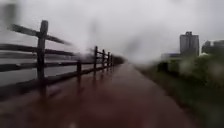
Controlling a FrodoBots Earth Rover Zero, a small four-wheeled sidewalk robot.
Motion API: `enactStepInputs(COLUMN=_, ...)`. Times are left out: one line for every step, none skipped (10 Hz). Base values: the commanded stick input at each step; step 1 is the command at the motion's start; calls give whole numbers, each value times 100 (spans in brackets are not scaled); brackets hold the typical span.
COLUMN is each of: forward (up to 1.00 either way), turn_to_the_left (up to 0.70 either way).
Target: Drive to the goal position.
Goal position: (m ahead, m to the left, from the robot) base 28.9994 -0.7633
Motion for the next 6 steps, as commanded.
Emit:
enactStepInputs(forward=0, turn_to_the_left=0)
enactStepInputs(forward=0, turn_to_the_left=0)
enactStepInputs(forward=0, turn_to_the_left=0)
enactStepInputs(forward=0, turn_to_the_left=0)
enactStepInputs(forward=0, turn_to_the_left=0)
enactStepInputs(forward=0, turn_to_the_left=0)
